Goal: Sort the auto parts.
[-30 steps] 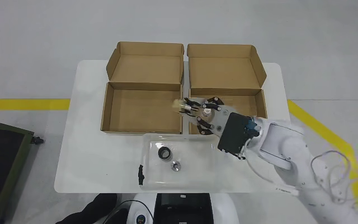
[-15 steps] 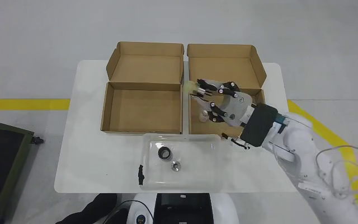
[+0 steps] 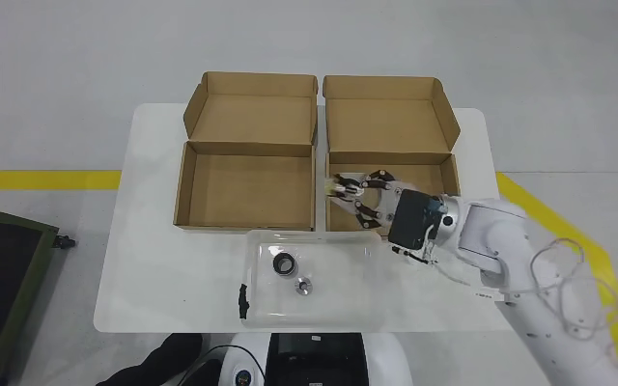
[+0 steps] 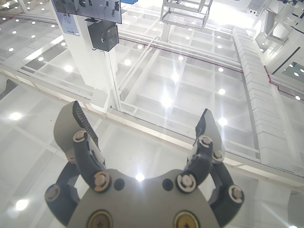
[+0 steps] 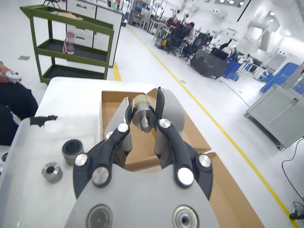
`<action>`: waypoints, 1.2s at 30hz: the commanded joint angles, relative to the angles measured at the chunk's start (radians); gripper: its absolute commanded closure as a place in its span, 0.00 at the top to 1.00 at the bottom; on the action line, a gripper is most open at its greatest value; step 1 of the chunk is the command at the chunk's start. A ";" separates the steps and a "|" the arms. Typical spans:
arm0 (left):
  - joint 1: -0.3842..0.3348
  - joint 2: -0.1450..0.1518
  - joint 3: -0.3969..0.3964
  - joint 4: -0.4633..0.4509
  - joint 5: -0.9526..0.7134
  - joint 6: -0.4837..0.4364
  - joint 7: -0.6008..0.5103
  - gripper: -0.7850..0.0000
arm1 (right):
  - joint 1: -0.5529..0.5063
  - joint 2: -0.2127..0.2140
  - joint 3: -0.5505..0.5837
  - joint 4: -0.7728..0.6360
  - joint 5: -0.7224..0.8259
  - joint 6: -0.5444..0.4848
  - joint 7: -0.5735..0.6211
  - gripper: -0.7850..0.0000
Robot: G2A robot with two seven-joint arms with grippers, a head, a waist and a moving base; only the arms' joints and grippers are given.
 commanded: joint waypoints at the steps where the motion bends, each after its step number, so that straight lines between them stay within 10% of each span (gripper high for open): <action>1: 0.000 0.000 0.000 0.000 0.000 0.000 0.000 1.00 | -0.023 0.005 0.016 -0.002 0.000 -0.021 0.045 0.00; 24: 0.000 0.000 0.000 0.000 0.000 0.000 0.000 1.00 | -0.121 0.054 0.164 0.069 0.154 -0.133 0.580 0.00; 36: 0.000 0.000 0.000 0.000 0.000 0.000 0.000 1.00 | 0.011 0.033 0.039 0.249 0.042 -0.086 0.570 0.00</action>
